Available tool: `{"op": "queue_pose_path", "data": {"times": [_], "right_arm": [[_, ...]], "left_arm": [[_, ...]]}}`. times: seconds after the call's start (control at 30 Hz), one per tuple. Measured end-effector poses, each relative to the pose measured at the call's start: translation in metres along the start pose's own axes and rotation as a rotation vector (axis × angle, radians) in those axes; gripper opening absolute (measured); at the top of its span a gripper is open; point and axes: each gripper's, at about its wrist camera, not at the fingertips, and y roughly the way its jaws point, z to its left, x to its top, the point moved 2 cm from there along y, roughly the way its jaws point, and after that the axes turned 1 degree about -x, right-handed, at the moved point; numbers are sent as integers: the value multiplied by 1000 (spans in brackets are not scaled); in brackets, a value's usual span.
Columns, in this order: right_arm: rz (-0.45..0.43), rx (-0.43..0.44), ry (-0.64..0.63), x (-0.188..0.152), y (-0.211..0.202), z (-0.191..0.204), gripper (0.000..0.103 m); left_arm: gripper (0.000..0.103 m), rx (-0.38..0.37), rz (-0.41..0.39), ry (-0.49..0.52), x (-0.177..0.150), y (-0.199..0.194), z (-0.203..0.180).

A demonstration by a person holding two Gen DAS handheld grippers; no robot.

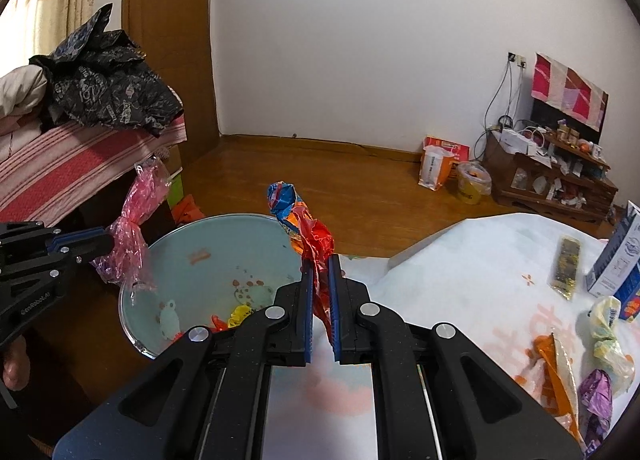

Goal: Collect trash
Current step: 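Carry the pink wrapper and candy wrapper with both tools over the bucket, then open both tools to drop the wrappers into the bucket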

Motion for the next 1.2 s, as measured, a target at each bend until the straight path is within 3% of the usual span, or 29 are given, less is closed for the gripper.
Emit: {"op": "queue_pose_path", "data": {"times": [1.2], "right_arm": [[16,26,-32,-1,6,17,8]], "left_arm": [[8,-3,19,-21,-4,3,5]]}}
